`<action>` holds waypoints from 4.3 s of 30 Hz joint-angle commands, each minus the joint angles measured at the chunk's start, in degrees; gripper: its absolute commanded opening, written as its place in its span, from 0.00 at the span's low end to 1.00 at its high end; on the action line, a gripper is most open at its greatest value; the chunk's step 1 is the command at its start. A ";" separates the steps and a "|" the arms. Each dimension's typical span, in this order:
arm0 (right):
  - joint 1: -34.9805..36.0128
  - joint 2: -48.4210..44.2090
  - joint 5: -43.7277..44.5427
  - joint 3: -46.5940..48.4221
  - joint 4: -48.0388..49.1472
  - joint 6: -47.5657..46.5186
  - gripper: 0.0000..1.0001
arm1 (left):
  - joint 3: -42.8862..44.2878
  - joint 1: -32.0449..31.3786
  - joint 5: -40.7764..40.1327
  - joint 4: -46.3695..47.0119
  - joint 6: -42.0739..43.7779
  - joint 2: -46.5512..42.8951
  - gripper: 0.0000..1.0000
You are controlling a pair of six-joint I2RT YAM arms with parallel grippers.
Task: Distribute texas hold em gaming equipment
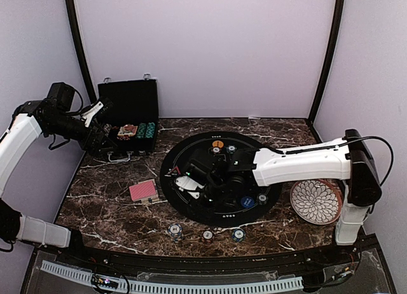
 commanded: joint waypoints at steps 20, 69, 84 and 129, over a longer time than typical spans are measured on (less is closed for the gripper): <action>-6.90 31.83 3.26 32.72 2.81 3.19 0.00 | 1.20 -0.34 1.51 -0.91 0.81 -1.26 0.99; 0.03 -3.71 0.20 -4.43 1.27 4.64 0.76 | -0.93 -0.51 1.52 -0.10 1.72 -2.23 0.99; 4.91 -2.13 -2.38 -9.21 1.16 2.14 0.82 | 0.05 -0.70 1.64 -1.16 1.37 -1.98 0.99; 4.10 -0.31 -0.63 -6.97 -0.02 -0.05 0.25 | 0.78 -0.69 1.05 -1.42 1.54 -1.64 0.99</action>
